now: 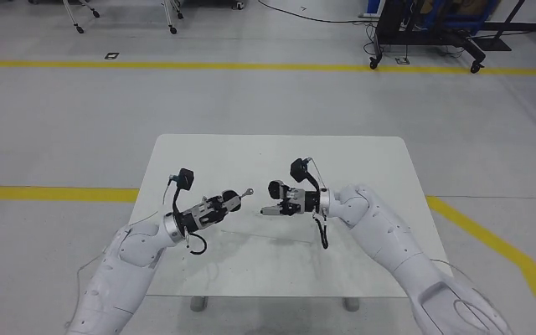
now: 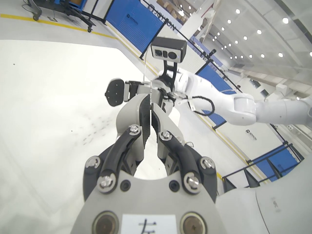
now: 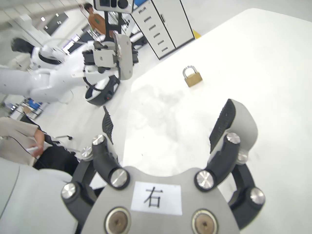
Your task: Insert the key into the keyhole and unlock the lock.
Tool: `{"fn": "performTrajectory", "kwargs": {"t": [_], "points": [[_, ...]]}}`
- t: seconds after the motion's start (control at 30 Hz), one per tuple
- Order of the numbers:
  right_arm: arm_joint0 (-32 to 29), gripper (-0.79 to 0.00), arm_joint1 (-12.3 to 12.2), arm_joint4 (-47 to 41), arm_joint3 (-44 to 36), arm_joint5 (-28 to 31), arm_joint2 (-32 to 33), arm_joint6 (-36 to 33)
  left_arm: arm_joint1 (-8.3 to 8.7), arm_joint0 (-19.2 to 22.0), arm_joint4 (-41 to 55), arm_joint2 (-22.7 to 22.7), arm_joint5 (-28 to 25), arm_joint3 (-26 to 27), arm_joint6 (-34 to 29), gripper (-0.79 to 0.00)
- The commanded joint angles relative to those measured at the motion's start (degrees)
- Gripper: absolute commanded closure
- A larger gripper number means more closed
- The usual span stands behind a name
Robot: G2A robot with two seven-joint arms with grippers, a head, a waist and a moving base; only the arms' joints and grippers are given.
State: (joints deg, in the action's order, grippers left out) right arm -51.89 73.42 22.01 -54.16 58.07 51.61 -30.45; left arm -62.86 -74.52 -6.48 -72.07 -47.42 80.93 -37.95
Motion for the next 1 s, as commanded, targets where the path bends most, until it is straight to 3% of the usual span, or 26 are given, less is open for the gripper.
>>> {"fn": "performTrajectory", "kwargs": {"t": [0.0,0.07,0.13,0.23,0.27,0.3,0.47,0.87,0.97], "points": [[-1.0,-0.708,-1.3,-2.0,-3.0,-0.1,1.6,-3.8,0.14,0.5,-0.5,0.3,0.1,0.0,-1.5,0.000],[-2.1,-0.634,-2.4,-5.0,-6.0,-0.1,2.3,-7.9,0.27,0.8,-0.9,1.0,-0.5,0.3,-3.4,0.000],[-3.0,-0.465,-3.2,-8.3,-8.6,-0.1,2.1,-12.2,0.41,1.2,-1.7,1.7,-0.5,0.3,-5.1,0.000],[-3.3,-0.453,-4.0,-11.8,-9.7,-0.1,1.9,-15.7,0.45,1.5,-2.2,2.5,0.3,0.5,-5.5,0.000],[-3.1,-0.462,-4.0,-12.2,-9.7,-0.3,1.5,-16.1,0.50,1.6,-2.2,2.6,0.3,0.4,-5.7,0.000],[-3.0,-0.526,-4.1,-12.6,-9.8,-0.5,1.0,-16.3,0.53,1.7,-2.2,2.8,0.1,0.4,-6.0,0.000],[-2.1,-0.554,-4.0,-14.4,-9.4,-0.7,-1.4,-16.4,0.65,2.1,-2.2,3.8,-0.5,0.1,-6.2,0.000],[0.0,-0.339,-4.2,-15.9,-7.5,-0.6,-3.8,-16.3,0.88,2.5,-4.5,6.0,-0.7,0.6,-5.4,0.000],[0.2,-0.215,-4.2,-16.1,-7.2,-0.7,-4.1,-16.2,0.95,2.5,-4.8,6.4,-0.6,0.7,-5.1,0.000]]}}
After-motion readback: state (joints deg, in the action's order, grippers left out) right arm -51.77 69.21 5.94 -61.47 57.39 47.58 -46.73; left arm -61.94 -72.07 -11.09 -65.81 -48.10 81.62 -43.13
